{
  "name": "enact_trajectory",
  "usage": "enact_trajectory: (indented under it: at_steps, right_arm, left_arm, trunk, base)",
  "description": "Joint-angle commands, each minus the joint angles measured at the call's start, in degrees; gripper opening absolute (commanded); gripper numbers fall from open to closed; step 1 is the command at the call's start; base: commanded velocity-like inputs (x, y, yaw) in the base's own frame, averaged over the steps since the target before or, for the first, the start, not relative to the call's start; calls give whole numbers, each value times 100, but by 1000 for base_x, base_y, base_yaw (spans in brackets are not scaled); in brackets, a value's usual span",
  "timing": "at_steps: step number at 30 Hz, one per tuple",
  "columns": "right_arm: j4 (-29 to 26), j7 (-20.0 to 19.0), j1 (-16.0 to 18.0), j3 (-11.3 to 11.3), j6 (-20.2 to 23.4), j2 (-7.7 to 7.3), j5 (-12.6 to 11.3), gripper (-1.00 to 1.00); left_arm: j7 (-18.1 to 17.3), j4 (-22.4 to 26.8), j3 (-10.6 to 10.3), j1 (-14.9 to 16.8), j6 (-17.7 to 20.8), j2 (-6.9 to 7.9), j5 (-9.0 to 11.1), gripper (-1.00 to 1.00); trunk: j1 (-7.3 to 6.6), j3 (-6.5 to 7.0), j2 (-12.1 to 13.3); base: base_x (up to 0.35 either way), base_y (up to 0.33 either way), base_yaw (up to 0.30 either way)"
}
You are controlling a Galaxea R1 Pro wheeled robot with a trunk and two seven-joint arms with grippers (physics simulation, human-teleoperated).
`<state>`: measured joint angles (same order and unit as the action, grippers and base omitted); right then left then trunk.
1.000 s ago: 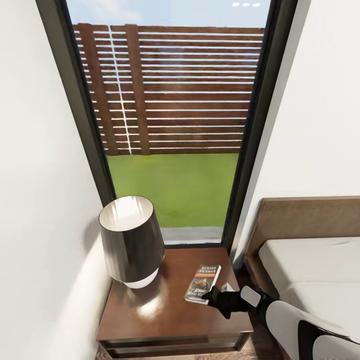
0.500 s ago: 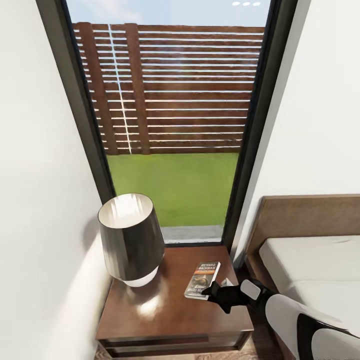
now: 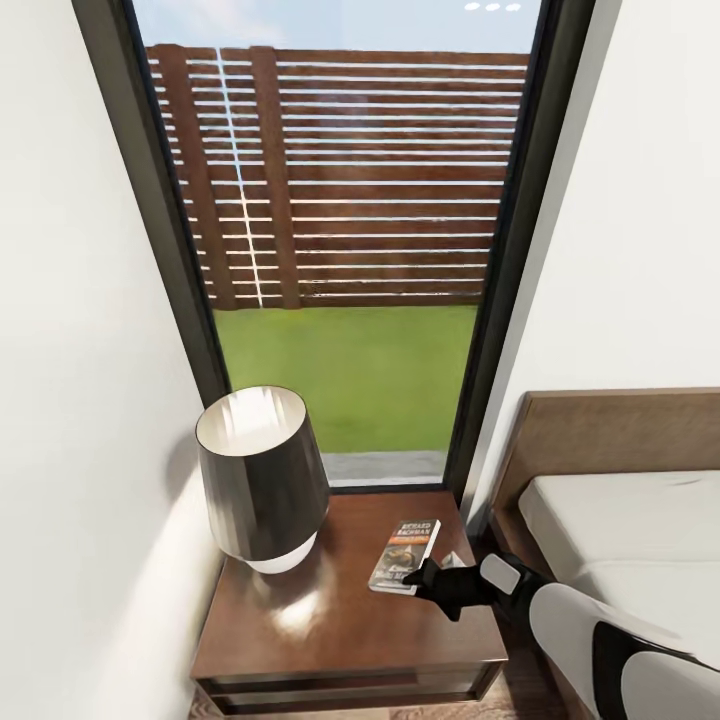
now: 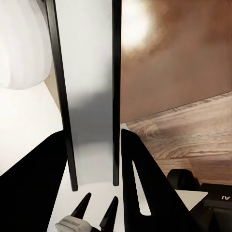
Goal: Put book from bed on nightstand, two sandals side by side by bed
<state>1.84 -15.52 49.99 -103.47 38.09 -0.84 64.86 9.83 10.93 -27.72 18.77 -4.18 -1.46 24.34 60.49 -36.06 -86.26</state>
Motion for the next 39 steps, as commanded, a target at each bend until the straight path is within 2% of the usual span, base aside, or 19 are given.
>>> enact_trajectory:
  at_steps: [1, 11, 37, 39]
  right_arm:
    - [6, 0, 5, -24, 13, -1, 62, -100]
    - [17, 261, 11, -73, 14, 23, 62, -100]
    - [25, 293, 43, -147, 7, 40, 87, -100]
    - [29, 294, 48, -147, 6, 40, 87, -100]
  left_arm:
    - [28, -3, -49, 4, -21, 0, 46, 100]
    - [27, -3, -52, 4, -21, -3, 45, 100]
    - [27, 5, -58, 4, -29, -3, 48, 100]
    - [27, 5, -58, 4, -29, -3, 47, 100]
  trunk:
    - [0, -5, -3]
    - [219, -185, -404]
    - [219, -185, -404]
    - [263, -221, -484]
  base:
    - [0, 0, 0]
    - [0, 0, 0]
    - [0, 0, 0]
    - [0, 0, 0]
